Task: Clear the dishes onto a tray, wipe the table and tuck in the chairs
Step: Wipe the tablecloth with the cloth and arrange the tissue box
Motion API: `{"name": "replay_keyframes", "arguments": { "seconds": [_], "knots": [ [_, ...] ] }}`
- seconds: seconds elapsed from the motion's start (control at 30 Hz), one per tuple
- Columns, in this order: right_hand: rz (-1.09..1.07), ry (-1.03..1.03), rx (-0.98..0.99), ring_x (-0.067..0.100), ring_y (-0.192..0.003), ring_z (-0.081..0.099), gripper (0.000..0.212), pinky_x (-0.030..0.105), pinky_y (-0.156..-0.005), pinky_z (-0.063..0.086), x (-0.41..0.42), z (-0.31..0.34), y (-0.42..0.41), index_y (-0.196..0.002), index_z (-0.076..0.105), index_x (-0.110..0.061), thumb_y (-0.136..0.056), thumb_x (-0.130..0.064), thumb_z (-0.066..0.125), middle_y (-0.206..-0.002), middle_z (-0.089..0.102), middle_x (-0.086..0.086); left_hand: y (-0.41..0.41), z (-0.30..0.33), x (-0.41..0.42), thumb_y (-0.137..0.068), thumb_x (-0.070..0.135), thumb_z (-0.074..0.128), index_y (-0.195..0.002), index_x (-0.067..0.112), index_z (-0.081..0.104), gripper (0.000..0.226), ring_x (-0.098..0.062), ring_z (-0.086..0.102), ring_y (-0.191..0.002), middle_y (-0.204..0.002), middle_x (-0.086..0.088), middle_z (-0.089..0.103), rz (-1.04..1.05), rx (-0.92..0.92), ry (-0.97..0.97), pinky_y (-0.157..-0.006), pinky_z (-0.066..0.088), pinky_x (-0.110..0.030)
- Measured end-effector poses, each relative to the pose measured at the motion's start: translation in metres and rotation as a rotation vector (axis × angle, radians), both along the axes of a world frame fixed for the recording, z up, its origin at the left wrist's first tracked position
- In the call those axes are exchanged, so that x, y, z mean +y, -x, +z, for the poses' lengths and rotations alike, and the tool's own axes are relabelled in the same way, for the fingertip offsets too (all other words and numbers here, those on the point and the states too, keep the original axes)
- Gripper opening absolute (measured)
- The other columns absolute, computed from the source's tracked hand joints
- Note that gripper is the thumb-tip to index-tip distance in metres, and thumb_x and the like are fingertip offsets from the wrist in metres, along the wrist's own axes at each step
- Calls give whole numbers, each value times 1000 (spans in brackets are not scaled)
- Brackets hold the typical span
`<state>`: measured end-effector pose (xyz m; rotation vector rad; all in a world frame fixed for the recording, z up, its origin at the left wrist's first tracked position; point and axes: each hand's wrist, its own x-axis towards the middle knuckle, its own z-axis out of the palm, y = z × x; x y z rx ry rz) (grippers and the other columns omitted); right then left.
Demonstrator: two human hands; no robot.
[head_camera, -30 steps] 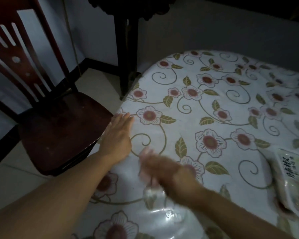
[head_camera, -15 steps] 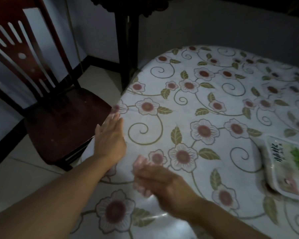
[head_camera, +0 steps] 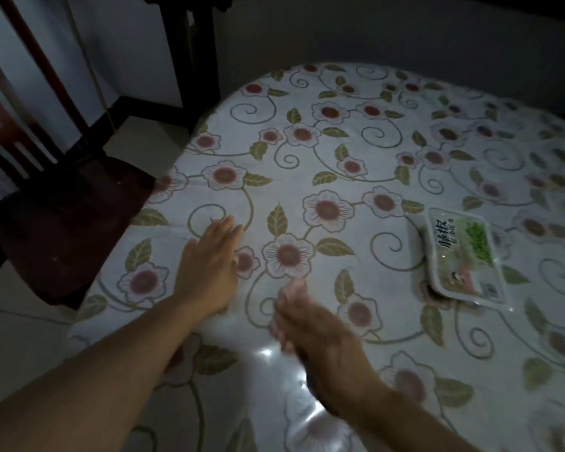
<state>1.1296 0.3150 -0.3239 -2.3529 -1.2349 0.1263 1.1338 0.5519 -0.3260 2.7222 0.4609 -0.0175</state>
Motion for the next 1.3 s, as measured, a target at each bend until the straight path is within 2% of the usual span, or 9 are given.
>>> {"name": "replay_keyframes", "arguments": {
  "seconds": [0.07,0.17,0.3,0.57,0.7,0.83,0.97,1.13,1.3],
  "knots": [
    [79,17,5,17,-132,44,52,25,-109,33,-28,0,4,-137,50,-19,-87,-5,55,-144,46,-4,-1,7,-8,-98,17,32,-150,23,12,56,-13,-4,-145,-159,6,-1,37,17,5,-117,6,-43],
    [-214,-56,-21,23,-107,56,29,28,-90,45,-52,10,-47,-120,60,-20,-96,-20,44,-121,58,0,8,11,-30,-96,15,34,-149,26,16,56,-12,-4,-145,-159,9,1,23,-24,-7,-116,2,-43],
    [-442,1,-30,22,-134,39,46,39,-108,35,-48,13,-81,-139,44,-11,-94,-11,47,-145,43,7,33,7,-67,-93,12,41,-148,23,19,61,-15,3,-146,-158,6,10,-17,-36,-89,-114,13,-42],
    [228,-48,-39,26,-131,46,55,40,-104,43,-30,-3,14,-134,52,-14,-80,-6,54,-144,47,4,48,20,-72,-90,7,43,-148,25,19,65,-12,7,-145,-157,9,12,157,-29,-37,-113,15,-45],
    [-104,-37,25,30,-108,56,23,41,-90,46,-4,11,-86,-108,62,-12,-93,-6,45,-119,57,10,76,19,-34,-92,9,42,-148,23,23,60,-15,9,-145,-157,5,14,277,0,-94,-116,11,-46],
    [-348,27,10,24,-136,34,49,38,-113,29,41,4,-111,-138,44,-13,-90,-10,43,-148,37,7,88,13,-3,-92,11,40,-146,19,28,56,-20,11,-145,-157,2,18,304,-3,-83,-112,16,-46],
    [-99,-81,49,15,-121,52,31,41,-102,45,63,-17,-7,-124,53,-37,-101,-36,33,-128,55,-10,93,9,-5,-89,18,35,-143,16,36,54,-23,19,-143,-154,-1,26,289,-79,-60,-109,21,-46],
    [397,-95,123,1,-125,46,39,23,-107,37,86,-8,45,-129,53,-42,-94,-27,50,-140,48,-16,99,13,18,-85,9,48,-138,15,45,53,-22,34,-136,-149,0,36,267,-138,-68,-107,26,-48],
    [-60,-70,59,18,-88,55,25,31,-76,44,158,6,-76,-95,56,-18,-86,1,43,-100,57,2,104,11,49,-85,24,34,-144,18,35,59,-15,28,-139,-150,5,32,249,-207,-35,-110,18,-41]
  ]
}}
